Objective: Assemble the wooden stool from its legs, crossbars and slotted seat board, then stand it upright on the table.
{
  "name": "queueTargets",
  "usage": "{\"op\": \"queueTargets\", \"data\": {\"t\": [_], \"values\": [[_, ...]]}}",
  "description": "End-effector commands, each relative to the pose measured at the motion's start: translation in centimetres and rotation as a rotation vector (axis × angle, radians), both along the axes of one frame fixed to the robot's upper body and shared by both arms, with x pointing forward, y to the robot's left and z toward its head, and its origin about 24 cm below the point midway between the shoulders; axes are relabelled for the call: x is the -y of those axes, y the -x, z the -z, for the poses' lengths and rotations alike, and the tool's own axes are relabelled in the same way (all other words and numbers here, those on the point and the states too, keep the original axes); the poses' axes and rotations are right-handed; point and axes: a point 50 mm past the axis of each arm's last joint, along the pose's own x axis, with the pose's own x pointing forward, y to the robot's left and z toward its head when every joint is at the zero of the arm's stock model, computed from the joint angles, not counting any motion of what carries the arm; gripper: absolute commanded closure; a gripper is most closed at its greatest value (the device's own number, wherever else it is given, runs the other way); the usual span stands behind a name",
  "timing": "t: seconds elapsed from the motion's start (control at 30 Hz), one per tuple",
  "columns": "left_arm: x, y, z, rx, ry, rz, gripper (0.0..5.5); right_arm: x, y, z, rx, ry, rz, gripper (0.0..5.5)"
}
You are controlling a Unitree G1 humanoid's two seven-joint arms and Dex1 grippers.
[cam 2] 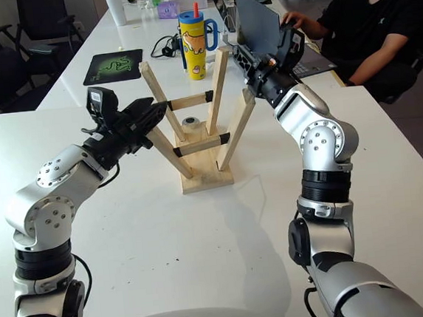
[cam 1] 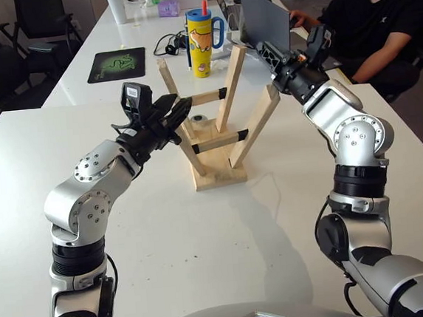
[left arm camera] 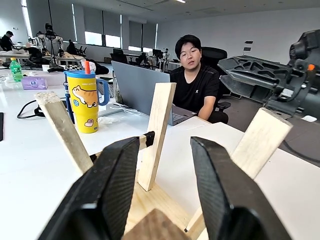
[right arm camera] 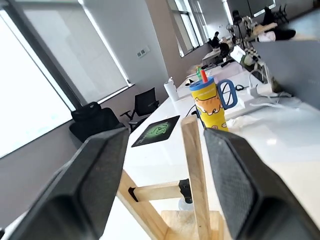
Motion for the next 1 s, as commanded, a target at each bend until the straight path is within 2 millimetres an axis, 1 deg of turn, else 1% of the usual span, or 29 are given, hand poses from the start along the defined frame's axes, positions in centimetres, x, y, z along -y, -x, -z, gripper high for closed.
{"op": "queueTargets", "data": {"t": [0.03, 0.2, 0.3, 0.43, 0.5, 0.6, 0.67, 0.73, 0.8, 0.87, 0.93, 1.0], "values": [[1.1, 0.3, 1.9, -0.099, -0.028, 0.051, 3.62, -2.7, 1.7, 7.8, -0.262, 0.19, -0.102, 2.72], [1.2, 0.3, 1.8, -0.094, -0.019, 0.046, 3.62, -2.7, 1.2, 6.7, -0.216, 0.16, -0.105, 2.72], [1.3, 0.3, 1.6, -0.081, 0.001, 0.047, 3.62, -3.0, 1.1, 5.8, -0.206, 0.071, -0.139, 2.72], [1.5, 0.2, 1.2, -0.058, 0.011, 0.047, 3.62, -3.2, 1.2, 6.4, -0.267, 0.132, -0.188, 2.72], [1.3, 0.1, 0.1, 0.006, 0.04, 0.03, 3.62, -3.0, 0.9, 6.4, -0.283, 0.128, -0.18, 2.72], [0.3, -0.1, -2.3, 0.141, 0.152, -0.03, 3.62, -2.3, 0.3, 5.7, -0.273, 0.065, -0.138, 2.72], [-0.9, -0.2, -3.7, 0.213, 0.256, -0.103, 3.62, -1.6, -0.1, 4.4, -0.229, -0.018, -0.122, 2.72], [-2.2, -0.3, -4.8, 0.262, 0.361, -0.169, 3.62, -1.4, 0.1, 2.7, -0.186, -0.151, -0.189, 2.72], [-3.0, -0.4, -4.7, 0.26, 0.384, -0.195, 3.62, -0.9, 0.4, 0.9, -0.147, -0.26, -0.266, 2.72], [-3.2, -0.4, -3.8, 0.231, 0.36, -0.209, 3.62, -0.3, 0.5, -0.5, -0.107, -0.318, -0.3, 2.72], [-3.4, -0.5, -2.7, 0.198, 0.328, -0.228, 3.62, 0.2, 0.3, -1.4, -0.082, -0.339, -0.304, 2.72], [-3.6, -0.5, -2.0, 0.18, 0.32, -0.243, 3.62, 0.5, 0.1, -1.9, -0.069, -0.357, -0.294, 2.72]]}}
